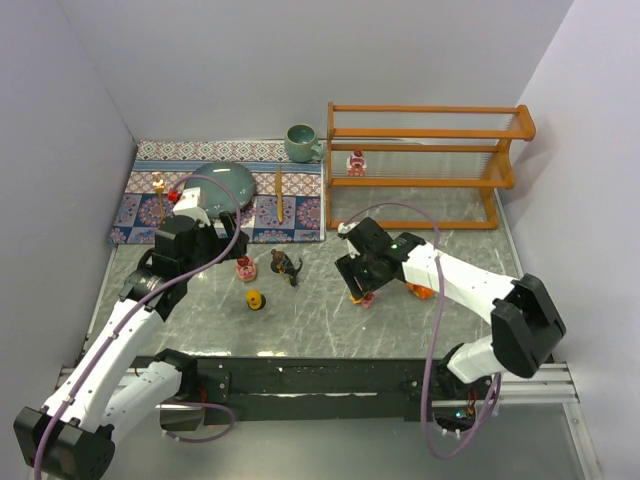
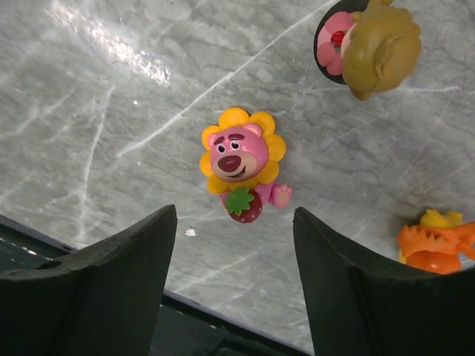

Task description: Place and organize the plastic toys onto the shelf

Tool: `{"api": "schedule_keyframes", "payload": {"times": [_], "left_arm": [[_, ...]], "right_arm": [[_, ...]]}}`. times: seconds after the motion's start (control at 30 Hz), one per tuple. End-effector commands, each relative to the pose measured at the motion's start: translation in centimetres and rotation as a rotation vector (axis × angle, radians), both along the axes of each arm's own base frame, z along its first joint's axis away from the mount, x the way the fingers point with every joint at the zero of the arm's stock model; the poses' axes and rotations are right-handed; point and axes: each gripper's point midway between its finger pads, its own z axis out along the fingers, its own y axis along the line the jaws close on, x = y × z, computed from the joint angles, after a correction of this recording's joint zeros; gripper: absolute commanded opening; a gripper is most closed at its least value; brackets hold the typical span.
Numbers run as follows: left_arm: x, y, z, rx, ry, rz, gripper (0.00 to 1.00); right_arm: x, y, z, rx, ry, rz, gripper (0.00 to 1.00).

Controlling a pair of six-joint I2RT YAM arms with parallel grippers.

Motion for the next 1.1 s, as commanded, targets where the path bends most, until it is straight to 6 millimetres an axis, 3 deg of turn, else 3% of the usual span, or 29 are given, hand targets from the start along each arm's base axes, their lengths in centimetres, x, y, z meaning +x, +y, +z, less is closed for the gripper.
{"api": "schedule_keyframes", "payload": {"times": [0.0,0.17,0.63,0.8,0.9,1.03,1.07], "left_arm": [[0.0,-0.4,0.2,-0.020,-0.007,-0.020,0.97],[0.0,-0.4,0.1,-0.020,-0.002,-0.021,0.97],[0.1,-0.4,-0.1,-0.027,0.006,-0.025,0.97],[0.2,-0.3,-0.1,-0.027,0.008,-0.018,0.97],[0.2,-0.2,-0.2,-0.027,0.011,-0.017,0.97],[0.2,-0.2,-0.2,-0.028,0.011,-0.016,0.97],[0.2,-0.2,-0.2,-0.028,0.011,-0.016,0.97]], "right_arm": [[0.5,0.0,0.2,-0.070,0.020,0.100,0.68],[0.8,0.3,-0.4,-0.108,0.063,0.151,0.58],[-0.5,-0.1,-2.9,-0.193,0.158,0.214,0.53],[-0.6,0.1,-3.4,-0.203,0.169,0.227,0.46],[-0.5,-0.1,-3.5,-0.214,0.165,0.220,0.37],[-0.3,-0.2,-2.9,-0.207,0.135,0.205,0.11],[-0.4,-0.1,-2.4,-0.194,0.118,0.204,0.08]]}}
